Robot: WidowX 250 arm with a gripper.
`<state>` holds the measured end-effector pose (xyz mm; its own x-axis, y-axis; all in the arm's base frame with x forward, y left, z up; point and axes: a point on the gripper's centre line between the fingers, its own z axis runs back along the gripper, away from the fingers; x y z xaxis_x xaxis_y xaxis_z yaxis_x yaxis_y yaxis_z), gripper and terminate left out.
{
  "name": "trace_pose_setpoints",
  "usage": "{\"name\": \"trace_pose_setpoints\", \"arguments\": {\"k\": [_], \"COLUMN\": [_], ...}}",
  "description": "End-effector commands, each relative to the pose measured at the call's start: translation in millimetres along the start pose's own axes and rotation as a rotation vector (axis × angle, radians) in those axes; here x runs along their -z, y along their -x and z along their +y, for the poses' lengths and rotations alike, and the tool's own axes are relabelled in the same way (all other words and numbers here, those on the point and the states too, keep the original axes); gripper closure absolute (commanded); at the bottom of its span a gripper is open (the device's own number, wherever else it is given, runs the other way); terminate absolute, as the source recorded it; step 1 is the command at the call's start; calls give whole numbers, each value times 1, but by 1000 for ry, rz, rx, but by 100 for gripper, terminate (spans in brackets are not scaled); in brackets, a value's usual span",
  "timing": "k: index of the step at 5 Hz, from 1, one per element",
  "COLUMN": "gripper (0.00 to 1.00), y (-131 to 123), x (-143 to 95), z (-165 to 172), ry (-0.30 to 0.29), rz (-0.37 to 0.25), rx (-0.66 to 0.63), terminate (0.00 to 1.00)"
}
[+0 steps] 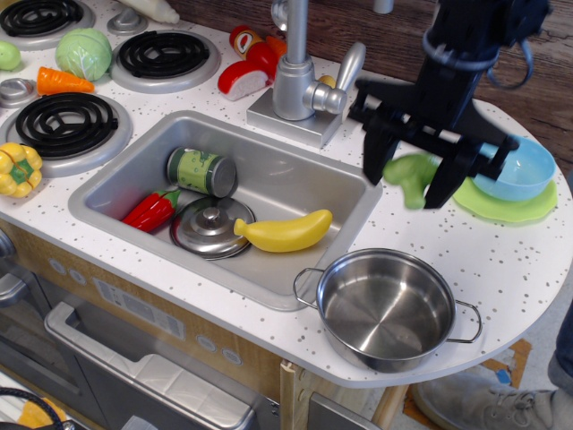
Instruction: Take broccoli out of pan
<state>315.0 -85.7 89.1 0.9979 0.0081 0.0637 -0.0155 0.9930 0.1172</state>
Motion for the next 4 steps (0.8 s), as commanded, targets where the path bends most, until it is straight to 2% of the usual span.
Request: {"name": "trace_pose_setpoints", "arguments": {"k": [1,2,3,4], "gripper": [100,100,100,0], "y": [-36,-43,-44,-42], "x": [27,52,60,61], "z": [2,-11,-15,-13], "ry": [33,50,73,75], "rz": [-126,-173,-187,-208], "rx": [28,11,8,42], "terminate": [0,0,0,0]}}
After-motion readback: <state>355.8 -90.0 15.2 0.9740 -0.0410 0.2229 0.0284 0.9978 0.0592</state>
